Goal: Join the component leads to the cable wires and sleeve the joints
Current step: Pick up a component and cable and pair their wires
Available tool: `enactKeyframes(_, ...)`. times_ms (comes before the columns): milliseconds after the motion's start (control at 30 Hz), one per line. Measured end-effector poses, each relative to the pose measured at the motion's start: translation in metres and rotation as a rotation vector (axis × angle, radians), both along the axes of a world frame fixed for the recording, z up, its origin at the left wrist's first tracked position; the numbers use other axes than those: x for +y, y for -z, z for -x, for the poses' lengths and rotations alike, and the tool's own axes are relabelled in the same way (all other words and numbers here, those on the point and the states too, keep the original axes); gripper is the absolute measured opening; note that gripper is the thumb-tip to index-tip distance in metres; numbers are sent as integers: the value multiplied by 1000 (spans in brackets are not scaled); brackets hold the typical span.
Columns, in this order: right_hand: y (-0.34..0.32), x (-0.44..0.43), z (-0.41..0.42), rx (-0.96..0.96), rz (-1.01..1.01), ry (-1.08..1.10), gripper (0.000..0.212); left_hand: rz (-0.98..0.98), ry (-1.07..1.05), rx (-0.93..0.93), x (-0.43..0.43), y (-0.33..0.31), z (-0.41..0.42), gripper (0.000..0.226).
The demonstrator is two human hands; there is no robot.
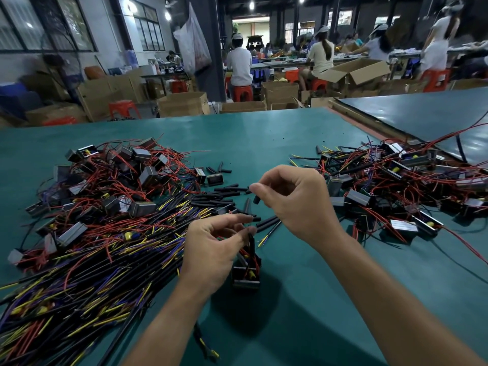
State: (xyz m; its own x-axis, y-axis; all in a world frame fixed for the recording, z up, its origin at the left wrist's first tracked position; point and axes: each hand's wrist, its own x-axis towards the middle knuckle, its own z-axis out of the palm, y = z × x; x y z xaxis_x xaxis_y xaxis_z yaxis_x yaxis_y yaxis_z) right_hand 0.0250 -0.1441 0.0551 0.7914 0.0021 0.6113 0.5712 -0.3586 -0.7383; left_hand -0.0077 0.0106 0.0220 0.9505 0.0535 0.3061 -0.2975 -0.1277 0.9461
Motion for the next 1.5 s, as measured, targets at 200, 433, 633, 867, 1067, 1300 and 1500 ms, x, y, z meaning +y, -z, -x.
enactKeyframes(200, 1, 3, 2, 40, 29, -52, 17, -20, 3, 10, 1, 2, -1, 21)
enactKeyframes(433, 0, 0, 4, 93, 148, -112, 15, -48, -30, -4, 0, 2, -1, 15)
enactKeyframes(633, -3, -3, 5, 75, 139, -71, 11, -16, -20, -2, 0, 1, 0, 17)
enactKeyframes(867, -4, -1, 6, 19, 35, -45, 10, -13, 12, 13, 0, -2, 2, 24)
enactKeyframes(1067, -3, 0, 5, 52, 132, -65, 9, -15, 6, 1, -1, -1, 1, 24)
enactKeyframes(1300, -1, 0, 5, 109, 187, -97, 12, -33, -35, -31, -1, 2, 1, 18)
enactKeyframes(1500, -1, -3, 1, 119, 173, -86, 11, -1, -5, -51, 2, 5, -3, 28)
